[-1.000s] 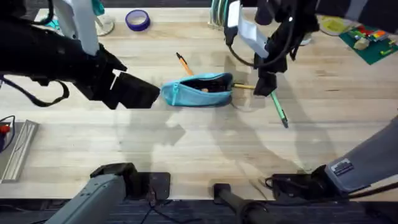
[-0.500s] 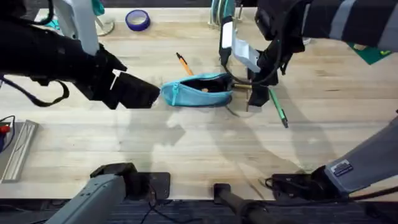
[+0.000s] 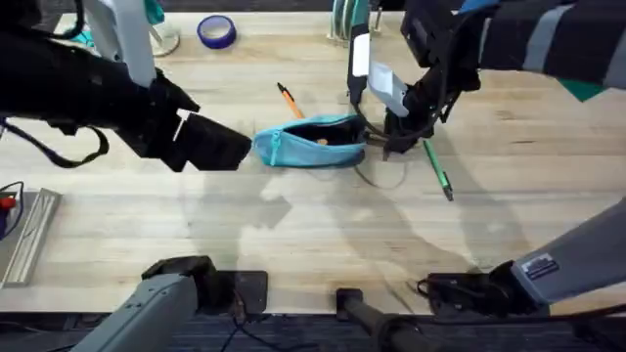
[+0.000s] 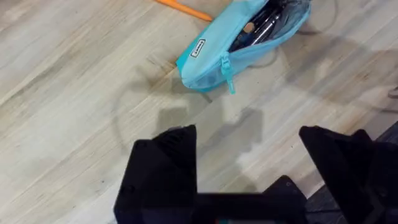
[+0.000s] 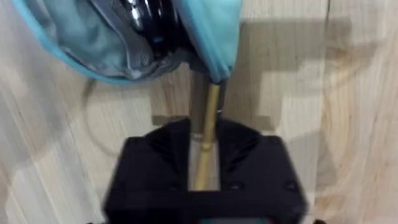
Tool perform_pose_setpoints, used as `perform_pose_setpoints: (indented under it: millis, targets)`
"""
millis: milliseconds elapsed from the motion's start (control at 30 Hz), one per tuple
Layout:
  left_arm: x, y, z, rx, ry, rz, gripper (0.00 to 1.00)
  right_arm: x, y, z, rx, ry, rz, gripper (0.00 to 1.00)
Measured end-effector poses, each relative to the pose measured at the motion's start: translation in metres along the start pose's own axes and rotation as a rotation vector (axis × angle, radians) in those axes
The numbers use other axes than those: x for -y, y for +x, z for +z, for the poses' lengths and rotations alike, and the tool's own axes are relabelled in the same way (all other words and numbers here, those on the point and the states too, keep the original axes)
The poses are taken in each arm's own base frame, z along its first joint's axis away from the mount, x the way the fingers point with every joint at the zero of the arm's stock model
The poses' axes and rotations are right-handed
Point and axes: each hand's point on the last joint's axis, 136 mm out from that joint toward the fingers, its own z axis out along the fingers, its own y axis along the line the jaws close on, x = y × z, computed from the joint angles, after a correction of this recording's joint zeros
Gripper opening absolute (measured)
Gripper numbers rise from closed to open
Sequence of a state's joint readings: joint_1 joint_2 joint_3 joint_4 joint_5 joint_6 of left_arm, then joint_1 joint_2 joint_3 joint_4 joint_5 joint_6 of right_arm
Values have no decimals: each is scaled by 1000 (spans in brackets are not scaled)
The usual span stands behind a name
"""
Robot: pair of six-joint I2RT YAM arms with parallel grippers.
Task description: Unzip the bag, pick up the pens from the table one at a time and place them inside, then zip the bag closed.
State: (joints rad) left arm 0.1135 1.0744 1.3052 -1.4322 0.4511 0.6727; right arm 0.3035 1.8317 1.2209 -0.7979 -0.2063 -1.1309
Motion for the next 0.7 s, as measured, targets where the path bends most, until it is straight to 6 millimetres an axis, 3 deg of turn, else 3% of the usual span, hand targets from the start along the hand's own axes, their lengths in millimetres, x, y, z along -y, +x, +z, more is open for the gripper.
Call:
perform_pose_setpoints:
  millis: [67, 133, 333, 567, 700]
  targets:
    - [0, 0, 0, 0, 0, 0, 995, -2, 0, 0, 4, -10, 2, 103]
    - [0, 0, 0, 0, 0, 0, 995, -2, -2, 0, 10, -9, 5, 44]
    - [0, 0, 0, 0, 0, 0, 994, -3, -2, 0, 12, -12, 23, 39]
    - [0, 0, 0, 0, 0, 0, 995, -22, 5, -3, -29, -99, 63, 33]
    - [0, 0, 0, 0, 0, 0, 995, -17, 10, -8, -79, -99, 73, 33]
